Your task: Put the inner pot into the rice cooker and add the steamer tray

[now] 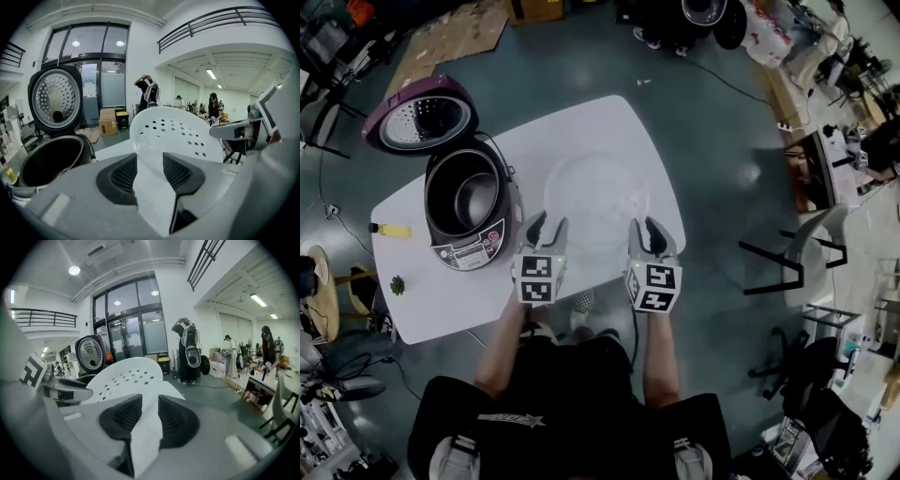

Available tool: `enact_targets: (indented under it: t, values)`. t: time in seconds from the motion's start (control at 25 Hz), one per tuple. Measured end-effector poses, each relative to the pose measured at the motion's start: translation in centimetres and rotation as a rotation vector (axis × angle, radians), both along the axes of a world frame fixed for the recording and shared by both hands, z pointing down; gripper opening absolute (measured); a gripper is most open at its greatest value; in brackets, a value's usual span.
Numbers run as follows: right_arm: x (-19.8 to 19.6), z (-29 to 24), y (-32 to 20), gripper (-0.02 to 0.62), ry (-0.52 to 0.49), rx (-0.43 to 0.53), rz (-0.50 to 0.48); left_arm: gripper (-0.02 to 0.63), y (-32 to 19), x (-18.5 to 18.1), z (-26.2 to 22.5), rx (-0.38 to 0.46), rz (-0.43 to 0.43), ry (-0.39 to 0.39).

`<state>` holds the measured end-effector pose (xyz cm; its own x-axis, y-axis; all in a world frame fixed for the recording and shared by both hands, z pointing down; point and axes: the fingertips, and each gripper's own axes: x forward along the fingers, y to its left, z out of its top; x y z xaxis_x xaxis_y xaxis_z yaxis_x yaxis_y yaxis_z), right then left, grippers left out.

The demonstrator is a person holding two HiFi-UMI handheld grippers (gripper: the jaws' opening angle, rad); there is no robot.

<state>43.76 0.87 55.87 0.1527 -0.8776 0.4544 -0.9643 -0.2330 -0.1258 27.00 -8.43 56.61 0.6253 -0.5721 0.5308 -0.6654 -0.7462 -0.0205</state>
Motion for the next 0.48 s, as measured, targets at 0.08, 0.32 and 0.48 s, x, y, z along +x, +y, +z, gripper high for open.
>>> enact_targets:
  t: [0.08,0.32,0.48]
  values:
    - [-0.5,-1.1,-0.2,0.112,0.011,0.015,-0.004,0.181,-0.1,-0.6,-1.0,0.011,-0.006,0.011]
    - [-2.0,-4.2,-0.9,0.111,0.037,0.061,-0.01,0.181,-0.8,-2.1,-4.1,0.057,-0.018,0.04]
    - [-3.5,-6.0,-2.2,0.111,0.053,0.089,-0.035,0.179,-1.5,-3.9,-5.9,0.074,-0.045,0.058]
